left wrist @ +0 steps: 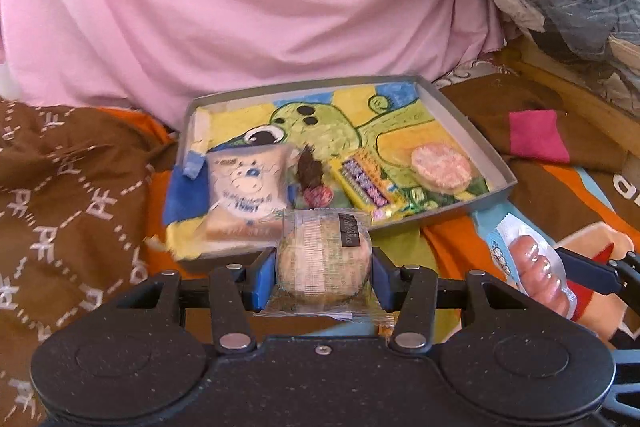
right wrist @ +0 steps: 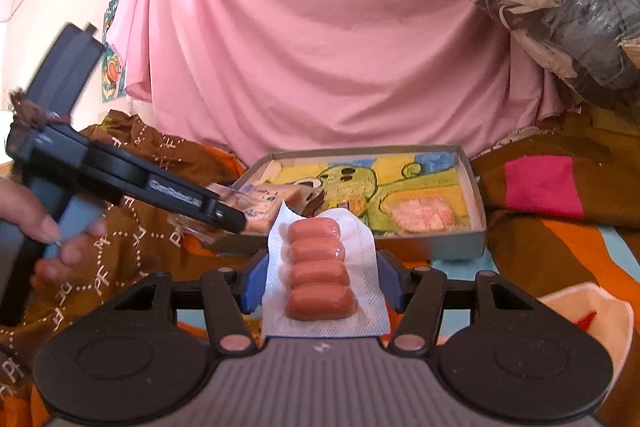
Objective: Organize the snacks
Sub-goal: 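Carry the round pastry and sausage pack into the grey tray with both grippers, then open the left gripper releasing the pastry while the right gripper releases the sausages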
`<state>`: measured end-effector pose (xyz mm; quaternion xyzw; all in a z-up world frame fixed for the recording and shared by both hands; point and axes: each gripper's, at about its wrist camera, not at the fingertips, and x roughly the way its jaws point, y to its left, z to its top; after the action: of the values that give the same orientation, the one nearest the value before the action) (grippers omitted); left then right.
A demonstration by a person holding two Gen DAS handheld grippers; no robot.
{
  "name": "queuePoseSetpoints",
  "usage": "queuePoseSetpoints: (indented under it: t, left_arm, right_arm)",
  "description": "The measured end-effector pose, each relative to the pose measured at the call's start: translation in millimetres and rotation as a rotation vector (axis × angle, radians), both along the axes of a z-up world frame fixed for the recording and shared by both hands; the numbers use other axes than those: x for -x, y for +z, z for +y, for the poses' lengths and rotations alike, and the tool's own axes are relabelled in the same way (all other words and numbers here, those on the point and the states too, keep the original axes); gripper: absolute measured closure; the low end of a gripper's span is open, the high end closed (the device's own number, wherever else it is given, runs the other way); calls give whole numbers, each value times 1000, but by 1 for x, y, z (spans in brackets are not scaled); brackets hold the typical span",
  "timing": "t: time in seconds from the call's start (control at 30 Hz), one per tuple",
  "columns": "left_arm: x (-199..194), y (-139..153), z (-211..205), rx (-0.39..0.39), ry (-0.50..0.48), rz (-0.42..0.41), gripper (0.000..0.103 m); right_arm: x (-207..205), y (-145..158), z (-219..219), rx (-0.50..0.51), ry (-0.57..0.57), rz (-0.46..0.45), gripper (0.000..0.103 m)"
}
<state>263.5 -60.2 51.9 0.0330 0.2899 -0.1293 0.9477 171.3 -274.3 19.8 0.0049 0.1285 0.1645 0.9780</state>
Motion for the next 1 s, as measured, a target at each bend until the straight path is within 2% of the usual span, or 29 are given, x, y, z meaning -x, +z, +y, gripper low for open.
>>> queuePoseSetpoints:
  t: [0.27,0.43,0.5,0.63,0.83,1.0]
  left_arm:
    - [-61,-1,2,32,-7,-100,52]
    - [-86,-4,5,83,21,-178,52]
    - [-95,-10,4,90,26,-178,52]
    - [-106,-21,1,99,24,-146,52]
    - [-119,-34,-1,133,30,-118,52]
    - [-119,-38,-8,120,14,-134,51]
  right_arm:
    - [-52,25,11,66,2,-77,40]
    - [-99,33,17,106,-28,-78,39]
    - [-117,31,21,147,-40,-64,39]
    - [-148,23,20,168,-55,-15,39]
    - [-168,10,14,203,-70,29,39]
    - [-171,1,15,217,-68,45,38]
